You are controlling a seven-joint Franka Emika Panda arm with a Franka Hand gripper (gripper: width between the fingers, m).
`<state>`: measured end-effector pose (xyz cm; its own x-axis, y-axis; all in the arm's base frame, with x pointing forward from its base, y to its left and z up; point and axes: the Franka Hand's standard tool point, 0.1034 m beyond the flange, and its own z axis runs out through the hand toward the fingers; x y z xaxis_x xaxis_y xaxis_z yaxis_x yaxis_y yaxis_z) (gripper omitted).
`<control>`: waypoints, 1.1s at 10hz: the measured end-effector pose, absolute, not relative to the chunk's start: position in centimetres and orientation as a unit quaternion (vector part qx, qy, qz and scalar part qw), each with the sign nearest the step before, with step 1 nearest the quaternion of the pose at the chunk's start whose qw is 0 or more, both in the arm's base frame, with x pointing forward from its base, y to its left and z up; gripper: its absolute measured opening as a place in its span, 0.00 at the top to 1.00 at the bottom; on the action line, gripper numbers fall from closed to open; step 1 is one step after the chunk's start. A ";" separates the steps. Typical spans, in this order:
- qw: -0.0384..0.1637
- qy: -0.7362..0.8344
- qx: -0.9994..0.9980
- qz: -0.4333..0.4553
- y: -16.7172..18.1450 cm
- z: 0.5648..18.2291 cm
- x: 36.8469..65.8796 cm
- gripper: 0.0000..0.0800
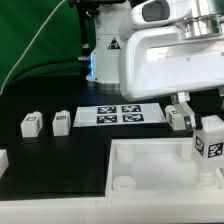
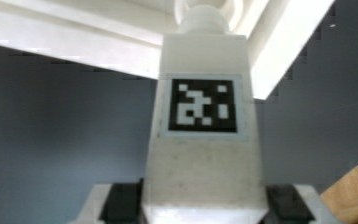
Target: Assemble one leg
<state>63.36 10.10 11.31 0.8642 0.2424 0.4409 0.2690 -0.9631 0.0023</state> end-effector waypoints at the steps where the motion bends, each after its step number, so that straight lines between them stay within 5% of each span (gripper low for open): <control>1: 0.030 -0.132 -0.965 -0.222 10.1 11.0 63.2 0.63; 11: 0.030 -0.133 -0.959 -0.249 10.8 9.7 62.9 0.63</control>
Offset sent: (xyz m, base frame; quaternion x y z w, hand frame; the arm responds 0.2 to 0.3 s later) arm -0.0031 0.0014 -0.0028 0.0015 0.0053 0.0024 1.0000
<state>62.87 10.77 9.73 0.8404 0.2406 0.4856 0.2708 -0.9626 0.0083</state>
